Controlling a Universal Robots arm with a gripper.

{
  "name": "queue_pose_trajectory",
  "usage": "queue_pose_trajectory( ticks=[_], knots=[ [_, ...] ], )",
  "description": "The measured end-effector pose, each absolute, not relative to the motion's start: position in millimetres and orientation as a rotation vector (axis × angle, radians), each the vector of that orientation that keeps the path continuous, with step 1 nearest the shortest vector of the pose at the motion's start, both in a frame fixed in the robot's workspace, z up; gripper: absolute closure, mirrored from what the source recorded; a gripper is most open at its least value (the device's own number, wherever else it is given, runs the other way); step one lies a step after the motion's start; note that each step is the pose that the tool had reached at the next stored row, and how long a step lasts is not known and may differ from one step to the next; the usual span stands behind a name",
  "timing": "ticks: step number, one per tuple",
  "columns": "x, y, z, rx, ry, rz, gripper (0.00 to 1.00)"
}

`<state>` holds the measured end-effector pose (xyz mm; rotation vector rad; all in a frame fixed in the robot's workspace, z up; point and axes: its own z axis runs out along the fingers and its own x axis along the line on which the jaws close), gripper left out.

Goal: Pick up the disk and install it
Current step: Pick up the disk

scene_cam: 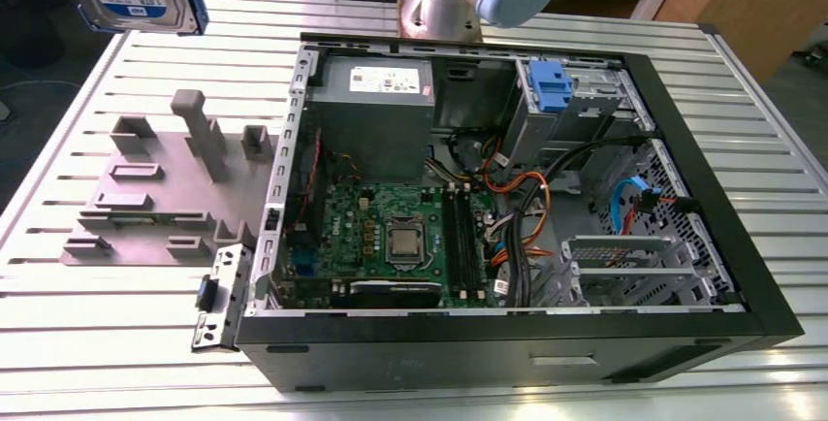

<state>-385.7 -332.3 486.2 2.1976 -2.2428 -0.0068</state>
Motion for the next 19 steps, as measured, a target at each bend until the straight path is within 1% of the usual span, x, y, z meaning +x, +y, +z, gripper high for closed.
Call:
queue_pose_trajectory(
  ticks=[19],
  knots=[
    [-379.4,-332.3,486.2,2.198,-2.243,-0.007,0.64]
  ],
)
